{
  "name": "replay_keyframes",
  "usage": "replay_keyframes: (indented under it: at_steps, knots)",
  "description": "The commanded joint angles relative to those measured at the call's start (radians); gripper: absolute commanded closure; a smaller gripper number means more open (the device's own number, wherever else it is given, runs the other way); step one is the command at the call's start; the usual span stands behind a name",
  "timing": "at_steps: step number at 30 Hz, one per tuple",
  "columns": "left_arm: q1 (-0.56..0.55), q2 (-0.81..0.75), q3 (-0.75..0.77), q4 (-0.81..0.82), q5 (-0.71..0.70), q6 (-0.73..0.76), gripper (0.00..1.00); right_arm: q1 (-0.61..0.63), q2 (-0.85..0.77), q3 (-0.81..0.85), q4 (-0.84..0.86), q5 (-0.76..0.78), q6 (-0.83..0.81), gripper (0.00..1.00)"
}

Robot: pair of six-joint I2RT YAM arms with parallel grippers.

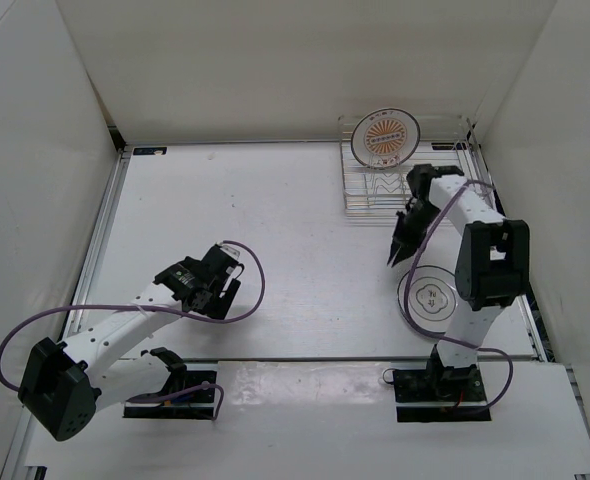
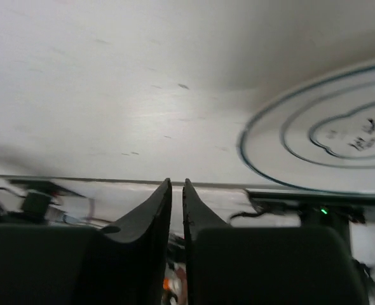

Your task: Unload the plates from the dish rack

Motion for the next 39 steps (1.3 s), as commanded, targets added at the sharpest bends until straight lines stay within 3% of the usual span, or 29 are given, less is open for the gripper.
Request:
replay_keyframes:
  at_steps: [1,3,4,7,8,10,12,13,15,16,19,24,34,39]
  knots:
    - [-0.004,-0.005,0.016,-0.007,-0.024,0.007,0.0,-0.009,-0.056,0.197,0.115,-0.119,0.026,0.79]
    - [-0.006,0.0,0.021,-0.007,-0.024,0.01,0.0,-0.02,-0.053,0.306,0.18,-0.164,0.1,0.48]
    - [-0.006,0.001,0.022,-0.007,-0.022,0.009,0.0,-0.03,-0.037,0.343,0.258,-0.178,0.181,0.42]
    - [-0.006,0.01,0.036,-0.003,-0.024,0.015,0.0,-0.073,0.012,0.422,0.398,-0.275,0.462,0.39]
    - [-0.006,0.016,0.041,-0.006,-0.024,0.018,0.0,-0.086,0.031,0.4,0.602,-0.296,0.534,0.39]
    - [-0.007,0.021,0.048,-0.001,-0.03,0.024,0.0,-0.118,0.048,0.322,0.814,-0.338,0.824,0.33]
    - [-0.006,0.021,0.056,-0.006,-0.043,0.029,0.0,-0.121,0.106,0.314,1.006,-0.333,0.96,0.23]
    - [-0.004,0.021,0.056,-0.012,-0.048,0.03,0.0,-0.151,0.127,0.371,1.021,-0.322,0.984,0.1]
    - [-0.006,0.02,0.056,-0.02,-0.062,0.029,0.0,-0.155,0.238,0.46,0.978,-0.298,0.967,0.1]
    - [-0.006,0.018,0.056,-0.024,-0.069,0.029,0.0,-0.153,0.265,0.615,0.963,-0.282,0.969,0.1]
    - [-0.006,0.021,0.059,-0.038,-0.083,0.032,0.0,-0.161,0.419,0.776,0.978,-0.239,1.065,0.1]
    - [-0.007,0.047,0.085,-0.047,-0.1,0.045,0.0,-0.161,0.482,0.776,1.085,-0.156,1.142,0.1]
    - [0.043,0.11,0.133,-0.063,-0.079,0.032,0.0,-0.159,0.553,0.793,1.134,-0.127,1.209,0.1]
    - [0.07,0.144,0.157,-0.056,-0.063,0.047,0.0,-0.169,0.586,0.799,1.139,-0.138,1.242,0.16]
